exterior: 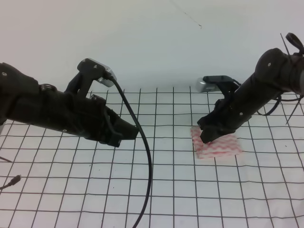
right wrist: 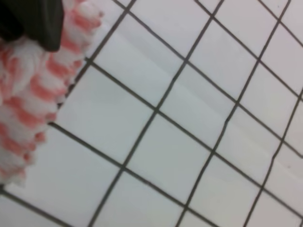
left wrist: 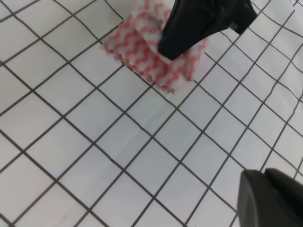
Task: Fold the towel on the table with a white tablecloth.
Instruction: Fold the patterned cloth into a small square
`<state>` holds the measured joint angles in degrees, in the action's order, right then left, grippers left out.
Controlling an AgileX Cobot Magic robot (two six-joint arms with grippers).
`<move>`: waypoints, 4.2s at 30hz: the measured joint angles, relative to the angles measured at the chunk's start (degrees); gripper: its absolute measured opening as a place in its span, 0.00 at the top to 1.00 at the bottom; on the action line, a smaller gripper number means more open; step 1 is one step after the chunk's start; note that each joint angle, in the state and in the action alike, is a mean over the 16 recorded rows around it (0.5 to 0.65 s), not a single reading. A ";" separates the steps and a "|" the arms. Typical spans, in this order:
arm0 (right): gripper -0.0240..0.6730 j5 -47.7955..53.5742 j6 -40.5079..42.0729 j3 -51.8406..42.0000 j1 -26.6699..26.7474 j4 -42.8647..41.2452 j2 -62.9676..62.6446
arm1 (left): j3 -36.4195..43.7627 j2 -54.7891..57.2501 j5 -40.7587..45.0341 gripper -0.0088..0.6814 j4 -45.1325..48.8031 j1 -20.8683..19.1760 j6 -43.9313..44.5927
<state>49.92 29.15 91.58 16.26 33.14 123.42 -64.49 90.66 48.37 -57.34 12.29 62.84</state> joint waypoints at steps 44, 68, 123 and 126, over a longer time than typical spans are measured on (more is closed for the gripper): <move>0.96 0.94 3.97 4.98 1.34 2.80 4.51 | 0.00 0.00 0.39 0.99 0.00 0.00 0.23; 0.96 7.01 4.75 3.72 1.59 -6.64 2.16 | 0.00 0.00 0.33 0.99 0.00 0.00 0.23; 0.63 1.89 -3.12 2.69 -3.71 -13.69 2.64 | 0.00 0.00 0.82 0.99 -0.14 0.00 0.35; 0.67 2.85 -3.09 2.69 -3.71 -13.31 2.56 | 0.00 0.00 0.88 0.99 -0.14 0.00 0.35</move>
<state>52.77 26.06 94.26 12.55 19.82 125.98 -64.49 90.66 49.25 -57.47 12.29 63.20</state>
